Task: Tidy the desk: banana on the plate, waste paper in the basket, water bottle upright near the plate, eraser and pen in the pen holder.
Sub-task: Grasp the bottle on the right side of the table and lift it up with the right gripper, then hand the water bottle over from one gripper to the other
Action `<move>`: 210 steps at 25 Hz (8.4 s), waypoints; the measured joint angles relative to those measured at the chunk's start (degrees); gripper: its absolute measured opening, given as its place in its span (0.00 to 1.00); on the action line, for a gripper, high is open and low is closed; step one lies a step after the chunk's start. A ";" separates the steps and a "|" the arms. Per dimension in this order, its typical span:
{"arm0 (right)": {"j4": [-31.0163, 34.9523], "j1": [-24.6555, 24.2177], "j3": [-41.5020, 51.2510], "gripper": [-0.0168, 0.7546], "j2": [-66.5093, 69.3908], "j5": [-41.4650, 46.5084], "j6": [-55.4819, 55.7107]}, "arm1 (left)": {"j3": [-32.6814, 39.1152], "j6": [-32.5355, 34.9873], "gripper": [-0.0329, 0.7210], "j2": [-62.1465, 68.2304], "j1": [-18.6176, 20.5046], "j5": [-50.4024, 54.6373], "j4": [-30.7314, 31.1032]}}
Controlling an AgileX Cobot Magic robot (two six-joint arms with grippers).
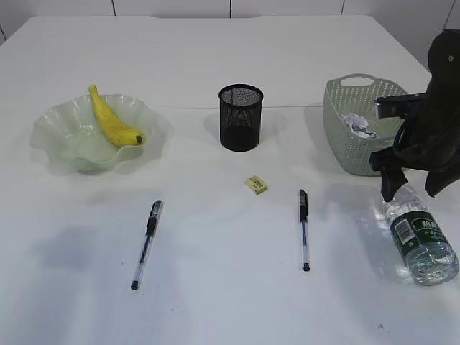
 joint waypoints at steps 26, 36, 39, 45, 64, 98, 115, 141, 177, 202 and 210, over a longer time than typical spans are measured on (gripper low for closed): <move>2.08 -0.10 -0.33 0.73 3.87 -1.54 -0.70 | 0.00 0.00 0.61 0.00 0.00 -1.28 -1.11; 2.77 -0.10 -2.10 0.54 4.34 -1.03 -0.83 | 0.00 0.00 0.61 0.00 0.00 -1.28 -1.11; 2.77 -0.10 -2.79 0.53 4.46 -0.30 -0.83 | 0.00 0.00 0.61 0.00 0.00 -1.28 -1.15; 2.77 -0.10 -3.21 0.52 3.76 1.94 -1.50 | 0.00 0.00 0.61 0.00 0.00 -1.28 -1.25; 4.81 -0.10 5.37 0.52 -12.07 3.88 -2.69 | 0.00 0.00 0.61 0.00 0.00 -1.18 -1.38; 60.41 7.09 13.33 0.52 -33.94 -1.22 -53.03 | 0.00 0.00 0.61 0.00 -5.66 -0.41 -4.97; 86.03 14.81 13.40 0.52 -33.94 -2.66 -77.67 | 0.00 3.69 0.61 0.00 -5.75 -1.44 -10.18; 86.25 14.81 13.40 0.52 -33.94 -2.27 -78.16 | 9.31 20.82 0.61 0.42 -6.14 -45.32 -21.75; 86.37 14.56 13.40 0.52 -33.94 -4.27 -78.16 | 23.97 20.54 0.56 7.07 -37.72 -92.21 -15.37; 86.75 14.82 13.40 0.51 -33.94 -7.52 -80.60 | 25.51 -15.01 0.54 13.37 -37.88 -98.27 24.90; 86.75 14.82 13.40 0.52 -33.94 -8.24 -80.85 | 25.51 -26.87 0.64 13.37 -37.97 -105.04 32.20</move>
